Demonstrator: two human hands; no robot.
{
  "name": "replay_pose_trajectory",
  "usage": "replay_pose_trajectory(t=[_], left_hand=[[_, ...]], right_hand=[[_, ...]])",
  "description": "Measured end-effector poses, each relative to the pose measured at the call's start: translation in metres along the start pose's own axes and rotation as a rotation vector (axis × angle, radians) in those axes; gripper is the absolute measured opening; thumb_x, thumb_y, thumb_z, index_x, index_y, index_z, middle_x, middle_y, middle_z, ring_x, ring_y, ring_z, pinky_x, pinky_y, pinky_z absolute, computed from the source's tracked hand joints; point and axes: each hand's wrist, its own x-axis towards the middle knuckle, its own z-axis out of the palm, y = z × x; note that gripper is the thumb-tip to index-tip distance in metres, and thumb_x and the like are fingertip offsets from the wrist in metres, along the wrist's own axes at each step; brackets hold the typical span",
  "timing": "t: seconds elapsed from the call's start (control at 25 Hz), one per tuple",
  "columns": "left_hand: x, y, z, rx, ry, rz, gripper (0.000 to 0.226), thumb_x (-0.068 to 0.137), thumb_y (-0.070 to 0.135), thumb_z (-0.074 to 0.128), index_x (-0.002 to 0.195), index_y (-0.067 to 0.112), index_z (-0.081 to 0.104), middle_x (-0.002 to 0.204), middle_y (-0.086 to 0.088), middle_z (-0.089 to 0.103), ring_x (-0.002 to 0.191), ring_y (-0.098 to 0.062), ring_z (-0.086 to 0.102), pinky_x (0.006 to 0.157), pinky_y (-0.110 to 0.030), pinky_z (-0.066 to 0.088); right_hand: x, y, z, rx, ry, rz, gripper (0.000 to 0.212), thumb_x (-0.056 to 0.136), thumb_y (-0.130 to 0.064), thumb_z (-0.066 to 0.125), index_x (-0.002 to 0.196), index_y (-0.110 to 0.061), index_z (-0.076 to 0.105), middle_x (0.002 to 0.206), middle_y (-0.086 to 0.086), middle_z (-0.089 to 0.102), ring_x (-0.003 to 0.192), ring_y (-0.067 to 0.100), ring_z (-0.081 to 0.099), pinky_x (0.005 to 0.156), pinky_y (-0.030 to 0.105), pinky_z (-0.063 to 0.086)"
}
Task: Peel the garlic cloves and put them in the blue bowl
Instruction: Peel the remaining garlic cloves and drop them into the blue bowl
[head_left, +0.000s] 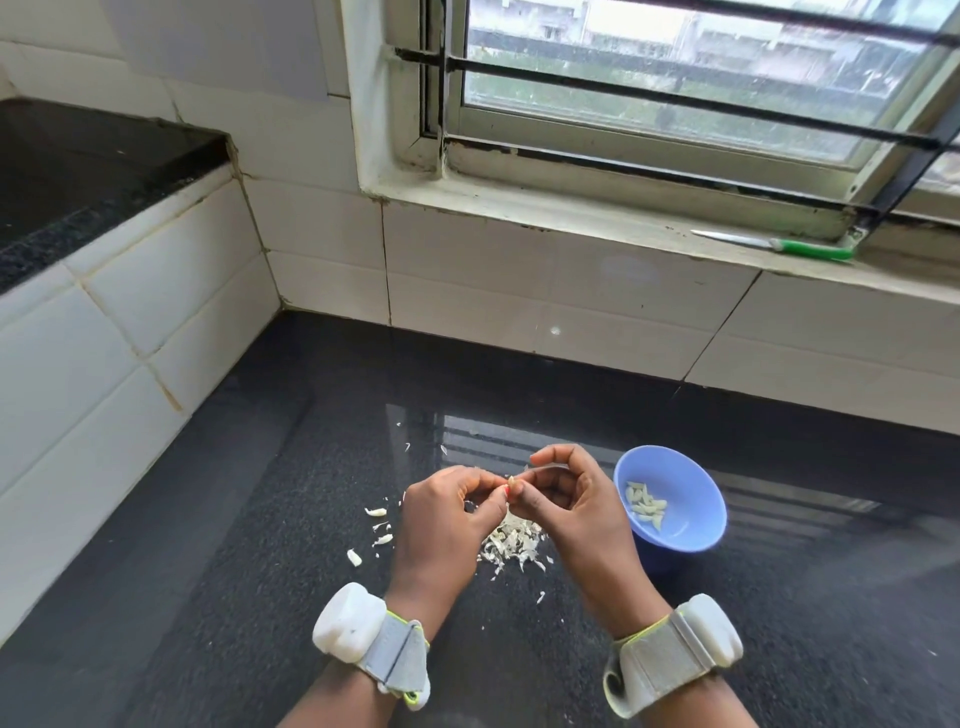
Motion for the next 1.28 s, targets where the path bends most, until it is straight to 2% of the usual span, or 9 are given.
replay_pose_trajectory(t=[0.28,0.52,0.76,0.92,1.04,1.2,1.28], left_hand=[[0.0006,0.0027,0.0026,0.030,0.011,-0.051,0.007,0.075,0.016,0.072,0.070,0.021,0.072,0.064,0.012,0.066,0.063,-0.002,0.060,0.060,-0.021,0.048],[0.0002,0.0045,0.0011,0.040,0.006,-0.060,0.009,0.077,0.017,0.072,0.069,0.022,0.069,0.065,0.010,0.065,0.062,-0.002,0.058,0.059,-0.021,0.047],[-0.0001,0.0017,0.0031,0.024,-0.010,-0.052,0.008,0.077,0.016,0.072,0.071,0.020,0.068,0.069,0.007,0.065,0.066,-0.003,0.058,0.062,-0.019,0.046],[0.0010,-0.0001,0.0017,-0.016,-0.019,-0.118,0.005,0.079,0.021,0.072,0.075,0.019,0.070,0.068,0.006,0.067,0.063,-0.003,0.060,0.061,-0.022,0.049],[0.0018,0.0000,-0.0001,-0.040,0.003,-0.147,0.007,0.082,0.020,0.069,0.076,0.020,0.070,0.067,0.009,0.068,0.064,-0.002,0.061,0.061,-0.019,0.049],[0.0014,0.0045,-0.0009,-0.037,-0.007,-0.184,0.018,0.088,0.037,0.061,0.080,0.022,0.068,0.070,0.011,0.067,0.068,0.001,0.062,0.063,-0.015,0.046],[0.0018,0.0038,-0.0007,-0.063,0.002,-0.191,0.020,0.085,0.039,0.064,0.078,0.021,0.067,0.069,0.009,0.068,0.068,-0.001,0.063,0.063,-0.016,0.048]], right_hand=[[0.0012,0.0067,0.0006,-0.114,-0.037,-0.016,0.020,0.083,-0.004,0.073,0.086,-0.023,0.077,0.086,0.007,0.076,0.084,0.024,0.073,0.080,0.040,0.059],[-0.0001,0.0068,-0.0012,-0.007,-0.086,0.050,0.020,0.075,-0.012,0.075,0.095,-0.015,0.074,0.090,0.010,0.075,0.089,0.024,0.072,0.079,0.033,0.058],[-0.0018,0.0065,-0.0016,0.106,-0.065,0.105,0.016,0.081,0.003,0.070,0.096,-0.001,0.070,0.090,0.017,0.074,0.085,0.023,0.071,0.074,0.028,0.057],[-0.0031,0.0050,-0.0013,0.238,-0.091,0.168,0.026,0.075,-0.005,0.072,0.100,0.002,0.068,0.092,0.019,0.072,0.087,0.025,0.069,0.078,0.029,0.058],[-0.0033,0.0044,-0.0034,0.308,-0.086,0.213,0.031,0.074,-0.006,0.071,0.104,0.002,0.068,0.095,0.020,0.071,0.088,0.023,0.070,0.078,0.028,0.057],[-0.0036,0.0021,-0.0048,0.269,-0.082,0.200,0.033,0.072,-0.005,0.075,0.104,0.000,0.069,0.096,0.019,0.072,0.089,0.024,0.070,0.079,0.028,0.057],[-0.0040,-0.0002,-0.0043,0.181,-0.067,0.158,0.027,0.074,-0.004,0.076,0.100,-0.004,0.071,0.094,0.016,0.074,0.088,0.023,0.070,0.077,0.028,0.056]])
